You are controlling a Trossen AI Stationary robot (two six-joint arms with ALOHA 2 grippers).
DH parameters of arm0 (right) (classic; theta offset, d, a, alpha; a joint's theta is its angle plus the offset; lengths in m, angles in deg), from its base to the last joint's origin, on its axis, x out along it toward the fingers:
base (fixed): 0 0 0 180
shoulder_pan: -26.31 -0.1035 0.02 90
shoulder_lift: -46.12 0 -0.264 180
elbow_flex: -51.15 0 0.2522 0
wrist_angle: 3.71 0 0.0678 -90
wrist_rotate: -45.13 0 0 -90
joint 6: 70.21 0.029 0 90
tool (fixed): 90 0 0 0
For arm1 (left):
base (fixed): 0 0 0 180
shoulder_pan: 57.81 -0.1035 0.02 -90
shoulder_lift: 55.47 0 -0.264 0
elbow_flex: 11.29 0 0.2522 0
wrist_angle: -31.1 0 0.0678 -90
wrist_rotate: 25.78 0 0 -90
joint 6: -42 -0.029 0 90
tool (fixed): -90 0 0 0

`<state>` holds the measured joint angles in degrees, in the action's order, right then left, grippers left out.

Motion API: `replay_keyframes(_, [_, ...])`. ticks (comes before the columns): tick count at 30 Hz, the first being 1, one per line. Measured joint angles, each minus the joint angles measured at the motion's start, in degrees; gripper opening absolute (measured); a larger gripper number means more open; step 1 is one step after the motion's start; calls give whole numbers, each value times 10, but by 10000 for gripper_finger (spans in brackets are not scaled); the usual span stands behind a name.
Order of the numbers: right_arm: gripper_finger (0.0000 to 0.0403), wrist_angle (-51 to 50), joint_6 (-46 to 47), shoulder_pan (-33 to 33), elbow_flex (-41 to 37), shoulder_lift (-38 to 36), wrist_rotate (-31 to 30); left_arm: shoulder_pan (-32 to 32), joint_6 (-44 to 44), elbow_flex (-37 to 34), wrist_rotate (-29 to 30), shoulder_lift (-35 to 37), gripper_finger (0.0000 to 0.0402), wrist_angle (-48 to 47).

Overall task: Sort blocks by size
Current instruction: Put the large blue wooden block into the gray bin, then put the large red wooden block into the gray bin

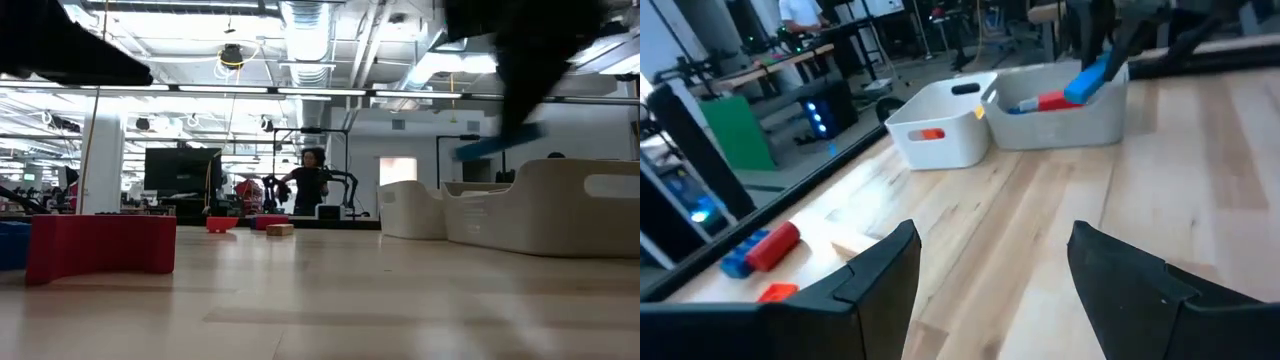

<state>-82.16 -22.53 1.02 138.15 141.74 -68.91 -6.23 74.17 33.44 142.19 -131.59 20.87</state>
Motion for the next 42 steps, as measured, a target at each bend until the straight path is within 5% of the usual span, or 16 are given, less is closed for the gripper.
replay_keyframes(7, [137, -94, 248, -65, -88, -44, -64, -18, -75, 14, -37, 18, 244, 81])
replay_keyframes(12, [178, -69, 261, -56, -130, -52, -66, -24, -92, 27, -81, 32, 244, 71])
replay_keyframes(18, [232, -74, 236, -41, -91, -57, -66, -24, -82, 48, -158, 82, 245, -14])
replay_keyframes(21, [238, 29, 158, -42, -58, -54, -103, -24, -74, 57, -210, 113, 245, -58])
replay_keyframes(24, [238, 236, -4, -35, -50, -31, -115, -24, -74, 57, -211, 135, 245, -77])
replay_keyframes(31, [239, 655, -402, -27, -43, 105, -61, -23, -26, 57, -212, 139, 245, -117])
replay_keyframes(42, [240, 700, -518, 48, 112, 279, 186, -13, -8, 57, -213, 139, 245, -139])
